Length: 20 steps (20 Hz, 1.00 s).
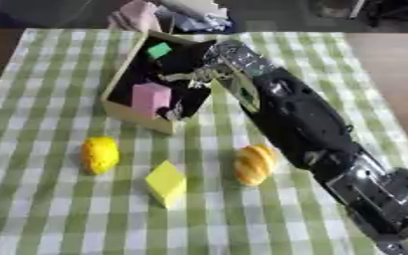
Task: Pick up objects on the table and place them in the box.
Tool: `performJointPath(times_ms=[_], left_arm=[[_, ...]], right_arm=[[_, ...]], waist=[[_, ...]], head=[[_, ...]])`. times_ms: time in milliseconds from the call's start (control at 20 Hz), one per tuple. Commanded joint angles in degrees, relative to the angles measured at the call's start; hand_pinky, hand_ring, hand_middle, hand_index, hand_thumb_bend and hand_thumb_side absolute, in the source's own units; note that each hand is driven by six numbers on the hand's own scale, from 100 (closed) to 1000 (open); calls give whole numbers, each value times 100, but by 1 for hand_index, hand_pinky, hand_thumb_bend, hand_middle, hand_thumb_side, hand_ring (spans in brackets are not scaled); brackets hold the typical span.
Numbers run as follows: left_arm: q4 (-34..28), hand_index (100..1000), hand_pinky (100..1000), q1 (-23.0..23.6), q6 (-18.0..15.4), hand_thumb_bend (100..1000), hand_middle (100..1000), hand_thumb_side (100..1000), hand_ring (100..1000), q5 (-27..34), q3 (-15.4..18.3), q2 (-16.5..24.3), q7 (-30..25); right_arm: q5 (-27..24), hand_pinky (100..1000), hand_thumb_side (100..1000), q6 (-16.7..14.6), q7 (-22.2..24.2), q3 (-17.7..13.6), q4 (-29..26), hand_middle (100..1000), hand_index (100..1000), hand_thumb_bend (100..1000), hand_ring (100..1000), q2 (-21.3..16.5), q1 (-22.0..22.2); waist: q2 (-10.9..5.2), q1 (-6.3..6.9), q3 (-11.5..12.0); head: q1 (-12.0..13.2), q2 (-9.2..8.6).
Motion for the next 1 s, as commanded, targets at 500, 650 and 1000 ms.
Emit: performJointPath(times_ms=[500,650,1000], left_arm=[[-64,848,792,-44,-21,329,723,636,726,-14,44,57,5],[-65,848,791,-39,-20,328,723,636,726,-18,50,62,11],[-68,847,792,-19,-12,328,722,636,725,-30,81,78,46]], right_arm=[[447,957,566,100,6,-259,102,1000,1000,283,1000,-345,-249],[421,957,523,123,-16,-292,0,1000,1000,281,1000,-432,-274],[-334,940,415,311,37,-333,-714,1000,1000,180,993,-893,-175]], waist=[[-124,-89,-9],[-125,-90,-17],[-135,-89,-99]], head=[[-30,-99],[-27,-96],[37,-75]])
